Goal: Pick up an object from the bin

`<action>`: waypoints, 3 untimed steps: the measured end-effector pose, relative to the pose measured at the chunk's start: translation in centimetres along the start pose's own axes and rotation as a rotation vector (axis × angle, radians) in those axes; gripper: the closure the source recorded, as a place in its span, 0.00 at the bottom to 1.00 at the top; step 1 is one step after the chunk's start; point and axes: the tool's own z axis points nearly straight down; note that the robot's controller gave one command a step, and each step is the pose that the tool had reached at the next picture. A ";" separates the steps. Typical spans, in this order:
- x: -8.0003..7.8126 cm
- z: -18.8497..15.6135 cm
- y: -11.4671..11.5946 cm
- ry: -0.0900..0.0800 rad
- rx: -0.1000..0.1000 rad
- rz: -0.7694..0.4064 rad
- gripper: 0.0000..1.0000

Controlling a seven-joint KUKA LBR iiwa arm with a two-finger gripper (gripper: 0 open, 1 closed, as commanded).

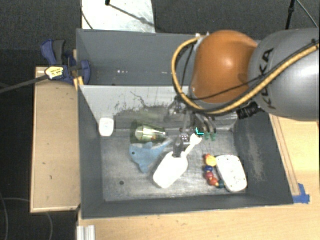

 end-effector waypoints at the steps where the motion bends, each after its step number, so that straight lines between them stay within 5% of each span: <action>1: -0.2 -0.5 -0.1 -0.008 -0.001 0.003 0.00; 2: 0.0 3.8 -2.0 -0.016 -0.003 0.043 0.00; 3: -1.4 8.8 -1.9 -0.009 0.001 -0.074 0.00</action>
Offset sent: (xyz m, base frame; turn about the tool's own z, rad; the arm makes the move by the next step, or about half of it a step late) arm -0.0092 -0.0729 -0.1572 0.1355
